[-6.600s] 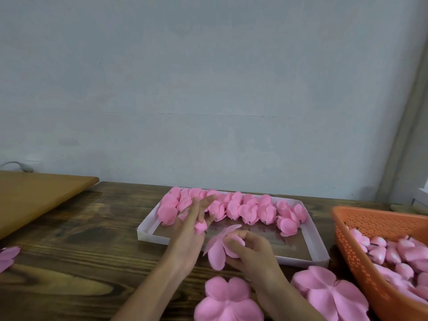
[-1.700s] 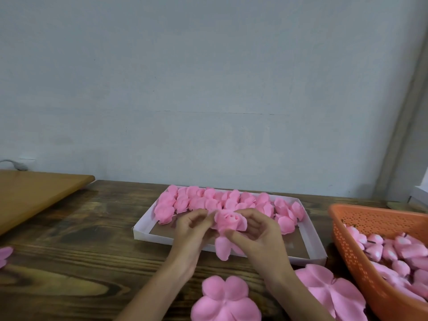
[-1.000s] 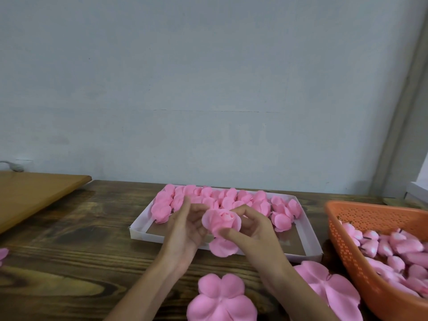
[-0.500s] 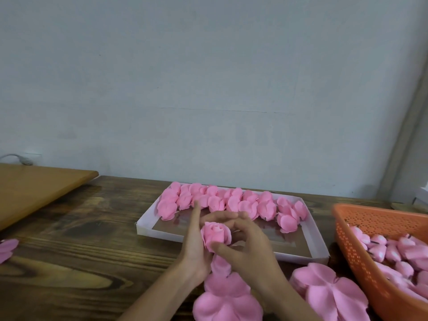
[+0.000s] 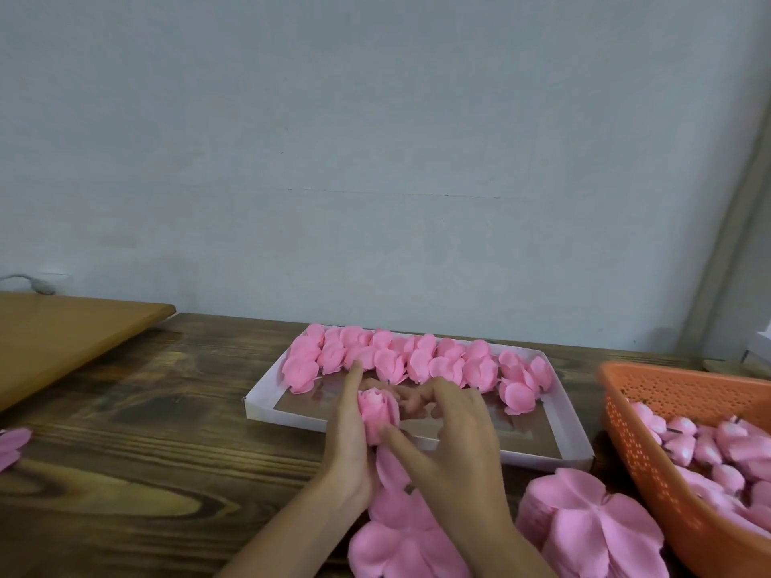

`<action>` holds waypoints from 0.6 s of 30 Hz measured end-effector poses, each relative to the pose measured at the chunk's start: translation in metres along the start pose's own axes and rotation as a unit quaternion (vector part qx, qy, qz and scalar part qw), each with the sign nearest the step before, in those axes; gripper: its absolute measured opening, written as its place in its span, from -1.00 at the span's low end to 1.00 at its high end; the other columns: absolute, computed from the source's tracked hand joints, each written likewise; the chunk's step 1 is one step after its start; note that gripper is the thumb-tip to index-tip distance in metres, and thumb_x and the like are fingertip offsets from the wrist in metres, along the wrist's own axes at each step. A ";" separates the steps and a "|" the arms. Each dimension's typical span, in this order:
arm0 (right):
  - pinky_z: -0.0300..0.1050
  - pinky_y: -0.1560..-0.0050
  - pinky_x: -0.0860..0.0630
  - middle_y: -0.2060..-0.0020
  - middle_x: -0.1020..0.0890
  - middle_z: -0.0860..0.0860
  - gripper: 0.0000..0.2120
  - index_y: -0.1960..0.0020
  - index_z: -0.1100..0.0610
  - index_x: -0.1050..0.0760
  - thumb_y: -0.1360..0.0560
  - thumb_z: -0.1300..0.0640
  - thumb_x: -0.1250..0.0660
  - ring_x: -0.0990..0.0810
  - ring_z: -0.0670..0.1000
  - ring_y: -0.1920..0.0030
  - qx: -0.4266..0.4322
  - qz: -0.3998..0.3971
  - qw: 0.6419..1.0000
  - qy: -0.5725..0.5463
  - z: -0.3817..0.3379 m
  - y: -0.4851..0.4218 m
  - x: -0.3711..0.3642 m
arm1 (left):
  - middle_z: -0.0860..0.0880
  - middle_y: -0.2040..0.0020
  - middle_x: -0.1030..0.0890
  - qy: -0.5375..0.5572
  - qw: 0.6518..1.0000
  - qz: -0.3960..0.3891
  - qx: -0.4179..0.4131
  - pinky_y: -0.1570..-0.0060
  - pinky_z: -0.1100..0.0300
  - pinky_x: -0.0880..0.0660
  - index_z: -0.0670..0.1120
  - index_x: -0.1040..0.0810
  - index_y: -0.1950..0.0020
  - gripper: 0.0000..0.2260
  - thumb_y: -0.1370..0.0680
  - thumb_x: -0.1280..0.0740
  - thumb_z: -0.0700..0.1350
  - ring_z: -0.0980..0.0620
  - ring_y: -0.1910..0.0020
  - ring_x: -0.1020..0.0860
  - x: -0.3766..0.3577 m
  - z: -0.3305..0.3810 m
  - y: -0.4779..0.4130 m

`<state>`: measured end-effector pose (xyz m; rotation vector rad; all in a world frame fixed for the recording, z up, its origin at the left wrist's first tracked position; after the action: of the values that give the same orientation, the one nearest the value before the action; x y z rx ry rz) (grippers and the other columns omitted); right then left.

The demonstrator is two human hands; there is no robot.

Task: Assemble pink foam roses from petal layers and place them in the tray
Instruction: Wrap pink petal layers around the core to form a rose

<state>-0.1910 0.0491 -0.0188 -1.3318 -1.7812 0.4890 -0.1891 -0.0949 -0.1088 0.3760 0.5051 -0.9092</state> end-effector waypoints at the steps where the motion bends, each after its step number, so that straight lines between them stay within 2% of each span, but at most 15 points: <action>1: -0.34 0.08 -0.37 0.16 -0.55 -0.24 -0.76 0.13 -0.12 -0.46 -0.39 -0.20 -0.45 -0.49 -0.16 0.01 0.001 0.001 1.000 -0.008 0.000 -0.001 0.002 | -0.23 0.29 -0.59 0.012 1.000 0.013 0.003 0.32 0.15 -0.58 -0.24 -0.54 0.28 -0.41 -0.55 -0.32 0.31 -0.10 0.37 -0.59 0.003 0.001 -0.001; 3: -0.33 0.08 -0.39 0.10 -0.50 -0.21 -0.78 0.07 -0.12 -0.47 -0.40 -0.13 -0.46 -0.50 -0.15 0.02 0.036 -0.031 0.999 -0.019 -0.006 -0.004 0.000 | -0.17 0.37 -0.55 0.046 0.998 0.024 0.021 0.44 0.21 -0.53 -0.20 -0.53 0.33 -0.45 -0.57 -0.32 0.27 -0.06 0.45 -0.57 0.008 0.001 -0.004; 4: -0.30 0.07 -0.42 0.06 -0.49 -0.19 -0.79 0.03 -0.10 -0.49 -0.42 -0.07 -0.48 -0.51 -0.14 0.01 0.073 -0.066 0.995 -0.016 -0.011 -0.005 -0.004 | -0.16 0.37 -0.56 0.061 0.997 0.028 0.029 0.42 0.19 -0.53 -0.18 -0.55 0.32 -0.47 -0.58 -0.32 0.27 -0.06 0.45 -0.57 0.010 0.000 -0.005; 7: -0.06 0.08 -0.47 -0.02 -0.46 -0.10 -0.78 0.01 -0.08 -0.56 -0.37 -0.01 -0.49 -0.46 -0.04 0.01 0.201 -0.160 0.964 0.067 -0.023 0.004 -0.020 | -0.19 0.25 -0.63 0.090 0.995 0.037 0.033 0.08 0.01 -0.59 -0.14 -0.59 0.26 -0.50 -0.57 -0.33 0.28 -0.15 0.25 -0.64 0.015 0.001 -0.006; 9: 0.03 0.10 -0.46 -0.05 -0.44 -0.09 -0.75 0.05 -0.11 -0.57 -0.28 -0.02 -0.47 -0.42 0.01 0.01 0.218 -0.193 0.949 0.121 -0.018 0.008 -0.029 | -0.20 0.16 -0.67 0.103 0.993 0.045 0.030 -0.04 -0.03 -0.60 -0.13 -0.68 0.20 -0.50 -0.57 -0.34 0.29 -0.17 0.16 -0.69 0.018 0.003 -0.009; 10: 0.03 0.09 -0.45 -0.06 -0.43 -0.10 -0.74 0.07 -0.13 -0.57 -0.25 -0.03 -0.46 -0.40 0.01 0.00 0.216 -0.201 0.944 0.145 -0.016 0.009 -0.032 | -0.19 0.15 -0.68 0.108 0.993 0.046 0.030 -0.02 -0.02 -0.60 -0.12 -0.71 0.19 -0.50 -0.58 -0.32 0.30 -0.15 0.16 -0.71 0.018 0.004 -0.009; 12: 0.00 0.07 -0.44 -0.08 -0.41 -0.12 -0.76 0.09 -0.14 -0.56 -0.25 0.00 -0.43 -0.39 -0.01 -0.04 0.214 -0.199 0.939 0.180 -0.013 0.010 -0.035 | -0.14 0.23 -0.68 0.106 0.993 0.041 0.023 0.14 0.07 -0.61 -0.11 -0.71 0.27 -0.47 -0.58 -0.30 0.30 -0.09 0.25 -0.72 0.016 0.006 -0.010; 15: -0.05 0.06 -0.39 -0.04 -0.44 -0.12 -0.79 0.12 -0.16 -0.62 -0.28 0.07 -0.44 -0.41 -0.02 -0.04 0.220 -0.160 0.943 0.190 -0.015 0.007 -0.030 | -0.13 0.31 -0.63 0.083 0.995 0.050 0.017 0.25 0.12 -0.61 -0.11 -0.68 0.35 -0.47 -0.59 -0.31 0.28 -0.09 0.31 -0.65 0.020 0.006 -0.011; 18: -0.03 0.05 -0.40 -0.01 -0.51 -0.08 -0.87 0.14 -0.15 -0.69 -0.38 0.07 -0.44 -0.44 0.01 -0.03 0.229 -0.118 0.950 0.175 -0.021 0.004 -0.022 | -0.14 0.31 -0.53 0.067 0.996 0.050 0.025 0.35 0.13 -0.47 -0.11 -0.55 0.31 -0.51 -0.62 -0.27 0.25 -0.09 0.36 -0.51 0.016 0.005 -0.009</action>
<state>-0.1701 0.0264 -0.0183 -0.8112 -1.3980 0.4633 -0.1872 -0.1131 -0.1143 0.5053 0.5813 -0.8036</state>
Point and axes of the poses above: each hand's wrist, its own y-axis away from the middle knuckle, its own x-axis out of the back of the hand, z = x × y, the point moved 9 cm from there along -y, towards the middle knuckle
